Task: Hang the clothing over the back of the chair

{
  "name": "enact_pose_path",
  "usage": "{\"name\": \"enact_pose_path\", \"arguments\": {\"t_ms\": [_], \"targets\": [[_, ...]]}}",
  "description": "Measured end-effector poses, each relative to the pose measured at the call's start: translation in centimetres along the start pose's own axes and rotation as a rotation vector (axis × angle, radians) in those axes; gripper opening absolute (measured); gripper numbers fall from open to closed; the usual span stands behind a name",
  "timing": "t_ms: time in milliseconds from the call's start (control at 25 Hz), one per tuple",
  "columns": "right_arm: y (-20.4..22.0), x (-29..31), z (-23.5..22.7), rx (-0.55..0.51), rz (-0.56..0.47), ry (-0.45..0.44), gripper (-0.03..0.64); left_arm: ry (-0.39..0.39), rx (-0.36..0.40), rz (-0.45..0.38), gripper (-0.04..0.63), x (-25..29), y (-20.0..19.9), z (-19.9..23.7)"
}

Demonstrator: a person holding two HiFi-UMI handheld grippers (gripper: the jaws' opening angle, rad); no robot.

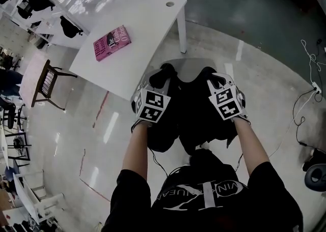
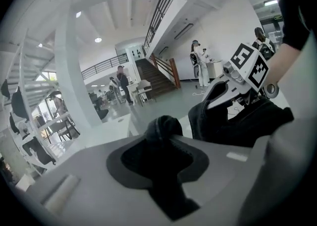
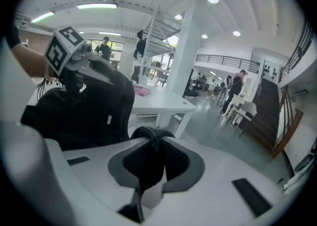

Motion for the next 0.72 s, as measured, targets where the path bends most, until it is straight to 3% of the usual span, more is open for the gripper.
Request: {"name": "enact_pose_path", "arguments": {"t_ms": [200, 320, 720], "targets": [[1.6, 0.4, 0.7, -0.019, 0.089, -0.035, 0.052, 0.045, 0.034, 0.093, 0.104, 0.0, 1.4, -0.7], [2.3, 0.3, 1.0, 0.007, 0.112, -0.064, 0.106, 0.047, 0.048, 0.112, 0.118, -0.1, 1.7, -0.9], [2.3, -1.2, 1.4, 0.063, 0.084, -0.094, 0.138, 0.083, 0.042, 0.171, 0.142, -0.6, 2.4, -0.9]]}}
Point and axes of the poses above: the fingertips, and each gripper's own axes: x forward along the fingers, z to its left, y out of its underside, the point moved 8 cm from there along -x, backward along the fingers, and after that the axes turned 8 degrees about x, right-handed, at the moved point
